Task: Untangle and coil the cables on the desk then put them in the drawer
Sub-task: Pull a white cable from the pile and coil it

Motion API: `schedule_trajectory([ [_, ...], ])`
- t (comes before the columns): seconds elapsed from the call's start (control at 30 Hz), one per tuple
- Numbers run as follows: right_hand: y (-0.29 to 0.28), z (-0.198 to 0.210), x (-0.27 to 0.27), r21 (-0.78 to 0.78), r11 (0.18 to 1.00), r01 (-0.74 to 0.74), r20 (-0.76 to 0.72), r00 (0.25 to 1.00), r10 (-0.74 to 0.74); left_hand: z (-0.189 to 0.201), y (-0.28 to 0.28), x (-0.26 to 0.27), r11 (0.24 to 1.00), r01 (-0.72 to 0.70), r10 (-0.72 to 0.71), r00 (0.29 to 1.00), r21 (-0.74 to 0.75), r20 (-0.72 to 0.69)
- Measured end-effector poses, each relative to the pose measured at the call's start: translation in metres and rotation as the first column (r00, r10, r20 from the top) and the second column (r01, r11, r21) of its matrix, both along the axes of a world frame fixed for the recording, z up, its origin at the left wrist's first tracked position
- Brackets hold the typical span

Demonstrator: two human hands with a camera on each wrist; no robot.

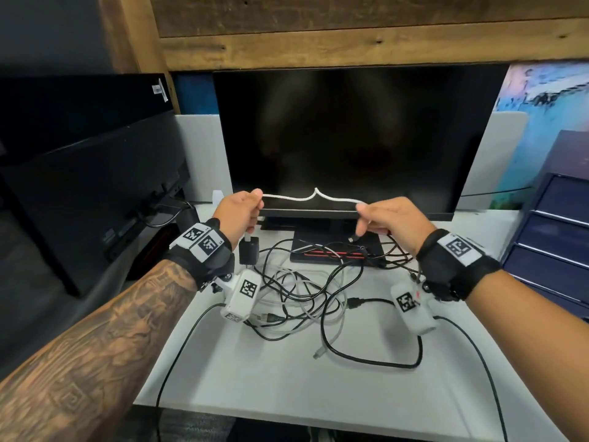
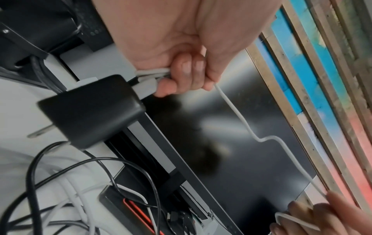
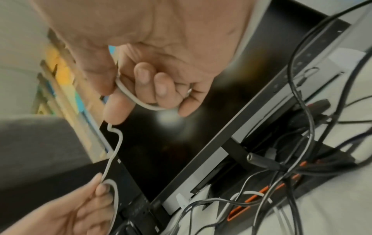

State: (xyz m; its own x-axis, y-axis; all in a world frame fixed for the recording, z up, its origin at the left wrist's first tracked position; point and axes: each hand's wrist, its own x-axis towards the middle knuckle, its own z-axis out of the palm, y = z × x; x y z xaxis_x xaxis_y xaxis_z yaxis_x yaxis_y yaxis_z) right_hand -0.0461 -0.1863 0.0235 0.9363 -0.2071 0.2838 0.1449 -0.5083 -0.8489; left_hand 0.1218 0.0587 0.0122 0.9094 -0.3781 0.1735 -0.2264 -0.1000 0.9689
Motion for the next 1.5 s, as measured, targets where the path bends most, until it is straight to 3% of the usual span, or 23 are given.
schedule_trajectory([
  [0.1,-0.009,0.0,0.006,0.246,0.967,0.07,-0.015,0.998,-0.069,-0.003,0.001,-0.004,0.999,0.02,-0.02,1.0,0.035,0.014],
  [0.17,-0.013,-0.003,0.009,0.324,0.938,0.125,-0.076,0.991,-0.105,-0.004,0.001,-0.007,0.998,0.043,-0.045,0.999,0.047,0.032],
  [0.2,-0.016,-0.005,0.011,0.266,0.947,0.181,-0.122,0.981,-0.153,-0.004,0.0,-0.008,0.997,0.059,-0.061,0.997,0.049,0.04],
  [0.27,-0.019,-0.01,0.017,-0.012,0.957,0.291,-0.191,0.938,-0.288,-0.002,-0.001,-0.013,0.994,0.099,-0.101,0.994,0.057,0.05],
  [0.33,-0.019,-0.011,0.024,-0.255,0.9,0.355,-0.17,0.899,-0.403,0.002,-0.005,-0.02,0.988,0.141,-0.145,0.988,0.068,0.056],
  [0.43,-0.008,-0.006,0.034,-0.429,0.824,0.371,-0.089,0.89,-0.447,0.011,-0.014,-0.029,0.982,0.179,-0.183,0.981,0.06,0.065],
  [0.5,0.001,-0.002,0.039,-0.465,0.819,0.336,-0.069,0.909,-0.412,0.017,-0.017,-0.03,0.985,0.172,-0.173,0.983,0.031,0.065],
  [0.6,0.008,0.0,0.041,-0.214,0.927,0.308,-0.12,0.934,-0.337,0.024,-0.014,-0.024,0.993,0.119,-0.119,0.991,0.003,0.058],
  [0.67,0.006,0.001,0.04,-0.092,0.954,0.287,-0.137,0.945,-0.297,0.025,-0.009,-0.018,0.997,0.079,-0.078,0.996,-0.015,0.042],
  [0.77,-0.001,-0.001,0.032,-0.292,0.924,0.248,-0.115,0.95,-0.291,0.022,-0.002,-0.012,0.999,0.027,-0.027,1.0,-0.041,0.011],
  [0.9,-0.004,-0.016,0.03,-0.433,0.891,0.137,-0.102,0.975,-0.2,0.021,0.001,-0.012,0.998,0.004,-0.005,1.0,-0.066,-0.007],
  [1.07,-0.007,-0.022,0.035,-0.583,0.775,0.243,0.088,0.967,-0.237,0.019,-0.002,-0.013,0.997,0.027,-0.028,0.999,-0.076,-0.016],
  [1.27,-0.012,-0.024,0.043,-0.522,0.768,0.372,0.08,0.917,-0.39,0.024,-0.004,-0.016,0.989,0.077,-0.083,0.995,-0.128,-0.047],
  [1.4,0.029,-0.006,0.037,-0.401,0.881,0.252,0.204,0.962,-0.182,0.025,-0.017,-0.026,0.98,0.148,-0.156,0.987,-0.131,-0.046],
  [1.5,0.055,-0.001,0.042,-0.286,0.955,0.075,0.16,0.987,-0.03,0.028,-0.026,-0.035,0.964,0.21,-0.222,0.973,-0.166,-0.061],
])
